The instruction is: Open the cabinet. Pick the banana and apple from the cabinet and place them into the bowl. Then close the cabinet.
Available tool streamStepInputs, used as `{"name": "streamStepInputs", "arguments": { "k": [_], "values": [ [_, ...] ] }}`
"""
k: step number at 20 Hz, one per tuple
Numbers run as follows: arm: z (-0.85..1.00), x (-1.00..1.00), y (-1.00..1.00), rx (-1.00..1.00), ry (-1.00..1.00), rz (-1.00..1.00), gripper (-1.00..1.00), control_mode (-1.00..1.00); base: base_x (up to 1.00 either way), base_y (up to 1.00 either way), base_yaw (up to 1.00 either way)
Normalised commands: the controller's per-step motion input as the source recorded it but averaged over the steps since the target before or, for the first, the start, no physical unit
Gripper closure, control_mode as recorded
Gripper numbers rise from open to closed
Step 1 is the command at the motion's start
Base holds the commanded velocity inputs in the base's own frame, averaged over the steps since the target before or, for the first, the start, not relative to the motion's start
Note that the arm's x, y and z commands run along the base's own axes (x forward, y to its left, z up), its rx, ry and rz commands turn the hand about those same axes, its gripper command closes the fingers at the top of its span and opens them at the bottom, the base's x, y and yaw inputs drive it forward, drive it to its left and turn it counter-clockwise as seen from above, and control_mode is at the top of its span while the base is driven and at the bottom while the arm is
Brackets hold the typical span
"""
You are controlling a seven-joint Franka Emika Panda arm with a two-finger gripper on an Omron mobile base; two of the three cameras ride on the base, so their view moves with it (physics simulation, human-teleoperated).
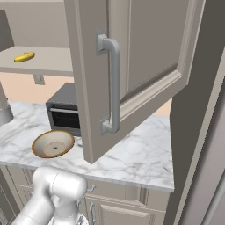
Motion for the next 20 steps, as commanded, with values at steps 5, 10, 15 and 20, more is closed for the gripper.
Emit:
{"name": "streamStepInputs", "arguments": {
  "k": [5,10,15,20],
  "values": [
    [-0.21,-0.98,0.05,0.00,-0.11,0.00,-1.00,-1.00,0.00,0.00,0.00],
    [0.00,-0.98,-0.33,0.08,-0.14,-0.02,-1.00,-1.00,0.00,0.00,0.00],
    [0.00,-0.29,-0.89,0.17,-0.04,0.10,-1.00,-1.00,0.00,0.00,0.00],
    [0.00,0.20,-0.96,0.18,0.00,0.30,-1.00,-1.00,0.00,0.00,0.00]
  ]
}}
